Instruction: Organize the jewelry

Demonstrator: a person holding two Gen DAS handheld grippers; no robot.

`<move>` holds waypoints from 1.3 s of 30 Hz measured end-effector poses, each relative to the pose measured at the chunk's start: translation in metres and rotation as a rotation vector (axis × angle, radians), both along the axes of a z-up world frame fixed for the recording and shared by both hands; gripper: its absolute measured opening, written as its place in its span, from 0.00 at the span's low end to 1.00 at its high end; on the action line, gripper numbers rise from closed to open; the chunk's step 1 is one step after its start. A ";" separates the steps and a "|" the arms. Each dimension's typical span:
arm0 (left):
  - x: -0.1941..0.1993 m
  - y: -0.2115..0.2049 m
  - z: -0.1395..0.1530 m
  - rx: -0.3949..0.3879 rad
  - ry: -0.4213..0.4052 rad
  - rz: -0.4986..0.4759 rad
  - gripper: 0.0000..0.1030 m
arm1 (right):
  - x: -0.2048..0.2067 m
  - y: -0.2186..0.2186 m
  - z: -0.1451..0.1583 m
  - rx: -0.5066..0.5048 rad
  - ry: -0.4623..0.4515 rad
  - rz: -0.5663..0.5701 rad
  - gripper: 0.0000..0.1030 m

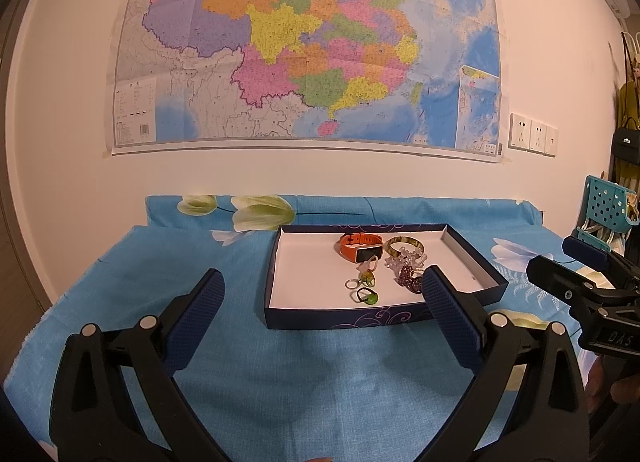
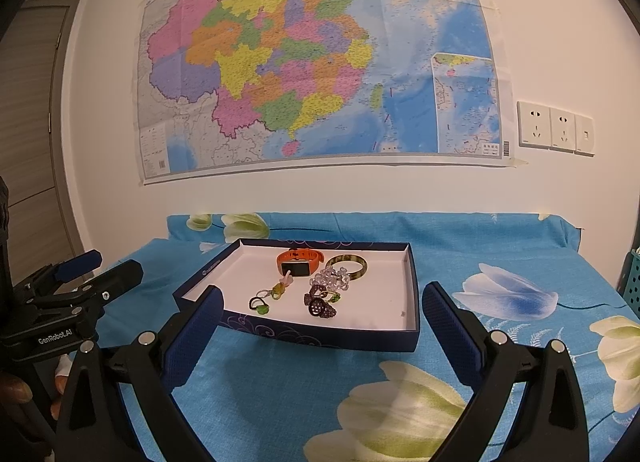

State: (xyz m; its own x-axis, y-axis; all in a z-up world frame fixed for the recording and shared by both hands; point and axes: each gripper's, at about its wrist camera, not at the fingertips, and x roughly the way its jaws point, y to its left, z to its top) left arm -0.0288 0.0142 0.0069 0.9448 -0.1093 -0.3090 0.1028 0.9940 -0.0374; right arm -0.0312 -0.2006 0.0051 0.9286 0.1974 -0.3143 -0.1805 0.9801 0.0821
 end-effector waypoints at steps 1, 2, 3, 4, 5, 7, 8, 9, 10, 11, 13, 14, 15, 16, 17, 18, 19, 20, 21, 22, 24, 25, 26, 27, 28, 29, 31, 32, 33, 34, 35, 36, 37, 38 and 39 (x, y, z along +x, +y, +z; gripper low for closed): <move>0.000 0.000 0.000 0.001 0.001 0.001 0.94 | 0.000 0.000 0.000 0.001 0.000 0.001 0.93; 0.000 0.000 0.000 0.000 0.001 0.001 0.94 | 0.000 0.000 0.000 0.000 0.001 0.001 0.93; 0.000 0.000 0.000 0.000 0.001 0.000 0.94 | 0.000 0.000 0.000 -0.001 0.000 -0.001 0.93; 0.000 0.000 0.000 0.000 0.001 0.000 0.95 | 0.000 0.000 0.000 0.000 -0.001 0.000 0.93; -0.001 0.001 -0.001 0.000 0.001 0.001 0.95 | 0.000 0.000 0.000 0.000 0.000 0.001 0.93; -0.001 0.000 0.000 0.001 0.001 0.000 0.95 | 0.000 0.000 0.000 0.000 -0.001 0.000 0.93; -0.001 0.000 0.000 0.002 0.001 0.000 0.94 | 0.000 0.000 0.000 0.001 0.000 0.001 0.93; 0.000 0.000 0.000 0.001 0.002 0.000 0.94 | 0.000 0.000 0.000 -0.002 0.001 -0.001 0.93; 0.000 0.000 0.000 0.001 0.001 0.000 0.95 | 0.000 0.000 0.000 -0.001 -0.001 -0.001 0.93; 0.000 0.000 0.000 0.001 0.001 0.000 0.94 | 0.000 0.000 0.000 0.002 -0.001 0.001 0.93; 0.000 0.000 0.001 0.000 0.001 0.000 0.94 | 0.000 0.000 0.000 -0.001 0.001 -0.001 0.93; 0.000 0.000 0.001 0.001 0.001 0.001 0.94 | 0.000 0.000 0.000 0.000 -0.001 0.000 0.93; -0.001 0.001 0.000 0.002 0.000 0.001 0.94 | 0.001 0.000 0.000 0.000 0.000 0.001 0.93; 0.000 0.000 0.000 0.002 0.001 0.001 0.94 | 0.001 0.000 -0.001 0.000 0.000 0.000 0.93; 0.001 -0.001 0.000 0.002 0.002 0.000 0.94 | 0.001 0.000 -0.001 0.001 -0.001 0.002 0.93; -0.001 0.000 -0.001 0.002 0.002 0.000 0.94 | 0.001 0.000 -0.001 0.001 0.000 0.003 0.93; 0.000 0.000 0.000 0.003 0.001 0.002 0.94 | 0.001 0.000 -0.001 -0.001 0.000 0.001 0.93; 0.001 -0.001 0.001 0.002 0.001 0.000 0.95 | 0.001 0.000 -0.001 0.000 -0.001 0.000 0.93; 0.001 -0.001 0.001 0.003 0.001 0.001 0.94 | 0.001 0.000 -0.001 0.001 0.001 0.002 0.93; 0.000 0.000 0.000 0.003 0.000 0.002 0.94 | 0.001 0.000 -0.001 0.001 0.001 0.001 0.93; 0.000 0.000 -0.001 0.002 0.000 0.000 0.94 | 0.001 0.000 0.000 0.000 -0.001 0.001 0.93; 0.000 -0.001 0.000 0.003 0.001 0.002 0.94 | 0.000 0.001 -0.001 -0.001 -0.001 0.002 0.93; 0.001 -0.001 0.001 0.002 0.001 0.002 0.95 | 0.000 0.001 -0.001 -0.001 -0.001 0.001 0.93; 0.000 0.000 0.000 0.002 0.001 0.000 0.95 | 0.000 0.000 0.000 0.000 -0.001 0.000 0.93; 0.000 0.000 0.000 0.002 0.001 -0.001 0.95 | 0.000 0.001 0.000 0.000 -0.001 0.000 0.93; 0.000 -0.001 0.001 0.002 0.001 0.002 0.94 | 0.001 0.001 0.000 0.000 -0.001 0.000 0.93; 0.000 0.000 0.000 0.003 0.001 0.000 0.94 | 0.001 0.001 -0.001 -0.001 0.000 0.000 0.93; 0.001 -0.001 0.001 0.003 0.001 0.002 0.94 | 0.000 0.001 0.000 -0.002 -0.001 0.001 0.93; 0.000 0.000 0.000 0.003 0.001 0.001 0.95 | 0.000 0.001 0.000 -0.001 -0.002 0.002 0.93; 0.001 -0.001 0.001 0.003 0.000 0.001 0.94 | 0.001 0.001 0.000 -0.002 -0.001 0.002 0.93; 0.000 0.000 0.000 0.003 0.000 0.001 0.94 | 0.001 0.001 0.000 -0.002 -0.002 0.001 0.93; 0.001 -0.001 0.001 0.003 0.000 0.001 0.94 | 0.001 0.001 0.000 -0.001 -0.003 0.002 0.93; 0.001 -0.001 0.001 0.004 0.000 0.002 0.94 | 0.002 0.001 0.000 -0.002 -0.002 0.003 0.93; 0.001 -0.001 0.001 0.003 0.000 0.001 0.94 | 0.002 0.002 -0.001 -0.002 -0.003 0.002 0.93; 0.000 0.000 0.000 0.002 0.001 -0.001 0.94 | 0.002 0.001 0.000 0.001 -0.005 0.003 0.93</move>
